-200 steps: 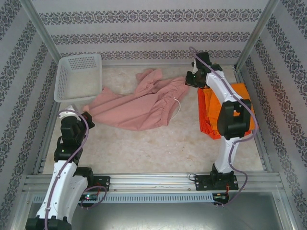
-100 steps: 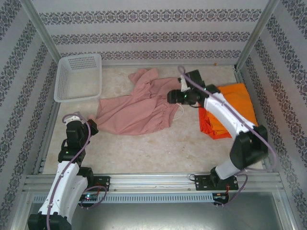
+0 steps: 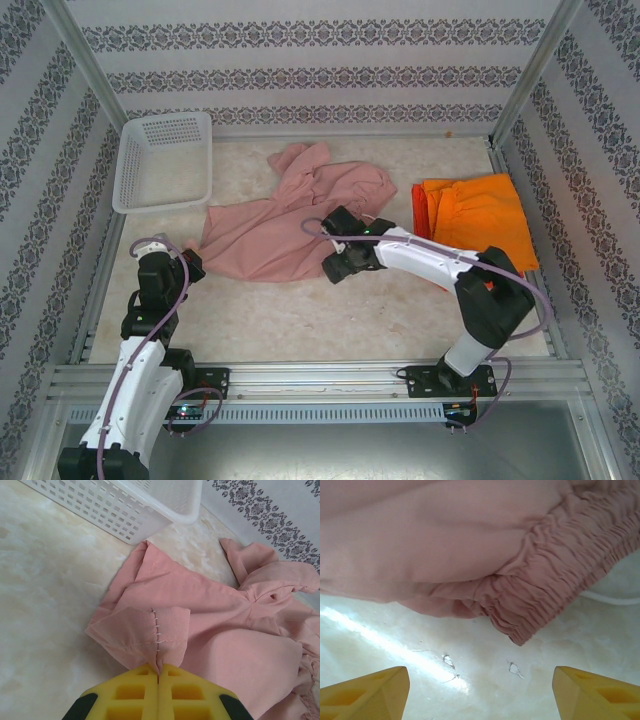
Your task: Fold and stack the shorts
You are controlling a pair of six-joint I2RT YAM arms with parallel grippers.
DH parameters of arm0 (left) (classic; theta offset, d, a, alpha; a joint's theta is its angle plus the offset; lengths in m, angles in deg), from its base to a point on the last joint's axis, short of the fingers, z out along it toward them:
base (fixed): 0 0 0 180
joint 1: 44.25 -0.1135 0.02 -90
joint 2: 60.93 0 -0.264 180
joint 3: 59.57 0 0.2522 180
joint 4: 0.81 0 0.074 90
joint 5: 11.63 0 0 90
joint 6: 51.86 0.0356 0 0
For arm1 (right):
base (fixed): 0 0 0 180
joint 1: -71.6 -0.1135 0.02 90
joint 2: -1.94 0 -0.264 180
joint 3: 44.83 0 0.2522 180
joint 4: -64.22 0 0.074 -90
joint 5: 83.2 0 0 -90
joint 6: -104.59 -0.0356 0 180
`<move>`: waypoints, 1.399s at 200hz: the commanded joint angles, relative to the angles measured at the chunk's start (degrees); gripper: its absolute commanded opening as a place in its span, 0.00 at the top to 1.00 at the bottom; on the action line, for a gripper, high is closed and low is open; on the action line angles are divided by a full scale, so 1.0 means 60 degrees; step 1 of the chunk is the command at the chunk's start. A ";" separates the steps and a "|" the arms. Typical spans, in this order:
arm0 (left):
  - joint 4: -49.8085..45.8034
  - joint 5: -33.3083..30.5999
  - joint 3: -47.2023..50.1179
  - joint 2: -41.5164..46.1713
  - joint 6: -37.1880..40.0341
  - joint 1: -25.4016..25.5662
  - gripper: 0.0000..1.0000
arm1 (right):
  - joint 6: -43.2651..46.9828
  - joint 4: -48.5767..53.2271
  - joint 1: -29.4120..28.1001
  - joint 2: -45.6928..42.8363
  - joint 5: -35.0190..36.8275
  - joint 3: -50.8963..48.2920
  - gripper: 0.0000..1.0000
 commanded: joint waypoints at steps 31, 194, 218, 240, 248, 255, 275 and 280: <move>-0.0025 0.0061 0.0134 0.0205 -0.0086 0.0047 1.00 | 0.1849 0.1205 -0.0308 0.1472 0.1789 0.1431 0.25; 0.0096 -0.0167 0.0011 0.0054 0.0046 0.0051 1.00 | 0.2585 0.1224 0.0337 0.2446 0.2047 0.1930 0.91; -0.0107 -0.0224 -0.0452 0.0011 0.0277 0.0051 1.00 | 0.2687 0.1352 0.0543 0.1729 0.2372 0.1916 1.00; -0.0571 -0.0195 -0.1251 -0.0049 0.0624 0.0050 1.00 | 0.2560 0.1559 0.1028 0.0481 0.2401 0.1923 1.00; -0.0720 -0.0123 -0.1555 -0.0068 0.0740 0.0051 1.00 | 0.2523 0.1590 0.1248 -0.0084 0.2325 0.1902 1.00; -0.0811 -0.0036 -0.1822 -0.0091 0.0819 0.0048 1.00 | 0.2491 0.1583 0.1434 -0.0624 0.2209 0.1914 1.00; -0.0877 0.0294 -0.2659 -0.0270 0.0959 0.0051 1.00 | 0.2440 0.1467 0.1899 -0.1998 0.1840 0.2133 1.00; -0.0842 0.0373 -0.2905 -0.0373 0.0974 0.0044 1.00 | 0.2418 0.1416 0.1988 -0.2288 0.1769 0.2241 1.00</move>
